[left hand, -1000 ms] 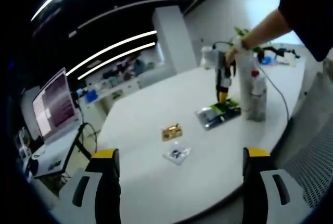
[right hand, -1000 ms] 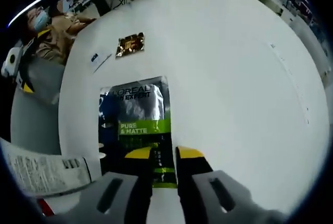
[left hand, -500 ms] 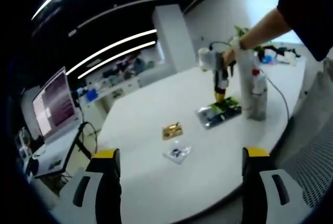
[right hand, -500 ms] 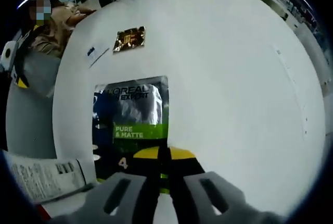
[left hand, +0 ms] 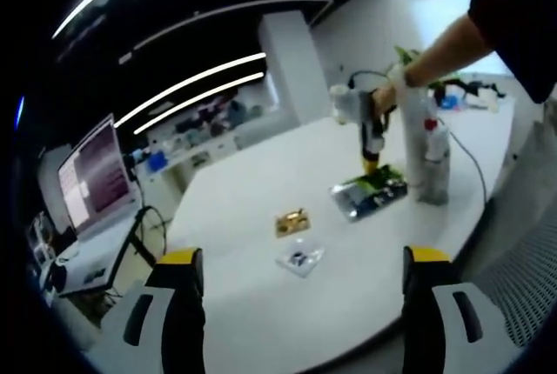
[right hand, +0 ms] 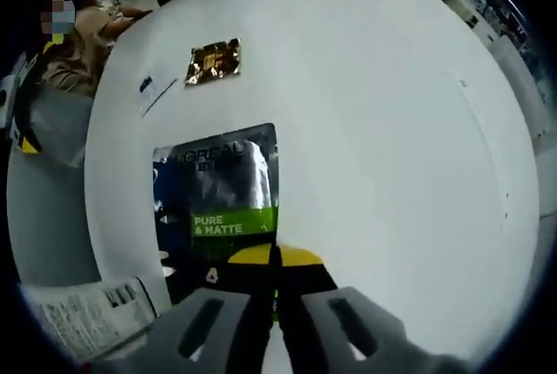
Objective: Arrange the skincare products in the storage area until every visible bottle or jar stands upright without overlapping.
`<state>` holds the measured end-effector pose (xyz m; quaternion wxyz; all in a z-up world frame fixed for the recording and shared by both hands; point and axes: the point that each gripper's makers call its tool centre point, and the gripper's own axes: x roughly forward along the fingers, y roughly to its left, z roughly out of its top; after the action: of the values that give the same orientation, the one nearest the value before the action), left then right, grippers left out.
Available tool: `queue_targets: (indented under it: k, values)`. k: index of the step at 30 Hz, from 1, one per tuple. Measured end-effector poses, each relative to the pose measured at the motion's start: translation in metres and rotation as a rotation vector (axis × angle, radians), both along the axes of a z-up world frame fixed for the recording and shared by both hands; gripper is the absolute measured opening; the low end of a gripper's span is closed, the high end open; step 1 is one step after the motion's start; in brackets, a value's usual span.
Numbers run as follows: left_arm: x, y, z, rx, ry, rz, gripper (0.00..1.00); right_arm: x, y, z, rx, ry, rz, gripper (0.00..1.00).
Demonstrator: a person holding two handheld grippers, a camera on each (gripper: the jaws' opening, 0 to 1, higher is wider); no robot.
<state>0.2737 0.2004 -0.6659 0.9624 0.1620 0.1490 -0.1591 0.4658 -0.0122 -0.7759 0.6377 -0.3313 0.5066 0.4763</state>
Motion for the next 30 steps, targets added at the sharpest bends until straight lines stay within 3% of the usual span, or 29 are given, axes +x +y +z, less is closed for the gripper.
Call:
queue_targets:
  k: [13, 20, 25, 30]
  values:
    - [0.000, -0.001, 0.004, -0.008, -0.021, -0.007, 0.92, -0.009, 0.018, 0.043, 0.066, -0.060, 0.028, 0.01]
    - [0.000, -0.002, 0.006, -0.010, -0.028, -0.014, 0.91, -0.016, 0.025, 0.060, 0.080, -0.113, 0.062, 0.01]
    - [-0.001, -0.004, 0.006, -0.012, -0.026, -0.024, 0.92, -0.011, 0.034, 0.078, 0.116, -0.195, 0.074, 0.01]
    - [-0.003, -0.007, 0.006, -0.026, -0.019, -0.042, 0.93, -0.015, 0.041, 0.091, 0.125, -0.211, 0.082, 0.01]
